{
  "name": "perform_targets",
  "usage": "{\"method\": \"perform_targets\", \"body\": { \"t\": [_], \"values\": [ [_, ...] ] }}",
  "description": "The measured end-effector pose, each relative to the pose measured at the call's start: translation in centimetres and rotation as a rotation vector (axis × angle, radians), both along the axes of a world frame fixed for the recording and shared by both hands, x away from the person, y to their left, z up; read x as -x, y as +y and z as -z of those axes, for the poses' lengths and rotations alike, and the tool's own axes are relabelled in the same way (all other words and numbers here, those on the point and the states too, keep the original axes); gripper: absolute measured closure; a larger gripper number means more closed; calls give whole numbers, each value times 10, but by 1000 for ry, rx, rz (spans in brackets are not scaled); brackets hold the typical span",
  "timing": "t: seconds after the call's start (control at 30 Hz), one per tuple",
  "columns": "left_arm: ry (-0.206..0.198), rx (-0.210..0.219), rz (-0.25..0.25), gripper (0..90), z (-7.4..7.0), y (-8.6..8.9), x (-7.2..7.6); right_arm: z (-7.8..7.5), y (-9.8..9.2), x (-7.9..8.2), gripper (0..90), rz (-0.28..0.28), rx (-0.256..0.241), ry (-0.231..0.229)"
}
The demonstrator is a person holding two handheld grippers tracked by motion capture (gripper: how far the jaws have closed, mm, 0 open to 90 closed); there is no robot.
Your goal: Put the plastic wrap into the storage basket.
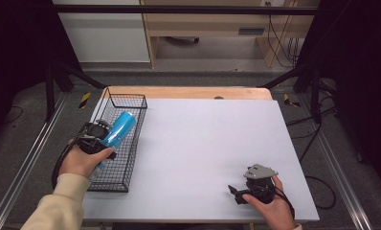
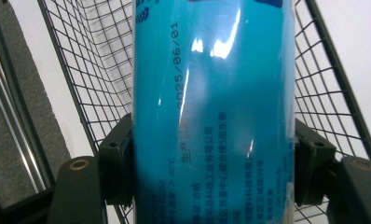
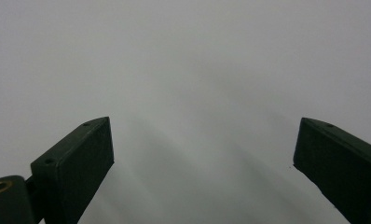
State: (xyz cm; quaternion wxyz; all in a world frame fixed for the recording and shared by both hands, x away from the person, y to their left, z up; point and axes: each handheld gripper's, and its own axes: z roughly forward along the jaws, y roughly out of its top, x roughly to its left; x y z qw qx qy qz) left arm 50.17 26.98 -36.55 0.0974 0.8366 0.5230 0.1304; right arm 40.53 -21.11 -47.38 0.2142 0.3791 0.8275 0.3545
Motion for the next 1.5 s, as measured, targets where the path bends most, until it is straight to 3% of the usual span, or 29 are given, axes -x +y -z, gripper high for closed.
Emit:
{"method": "perform_targets", "body": {
  "t": [0.5, 0.9, 1.5],
  "values": [
    [69, -85, -26, 316, 10, -8, -14, 0, 0, 0, 55, -1, -2, 2],
    [114, -110, -26, 317, 20, -10, -18, 0, 0, 0, 56, 1, -1, 4],
    [151, -142, -22, 316, 25, -14, -25, 0, 0, 0, 59, -1, -3, 3]
  ]
}}
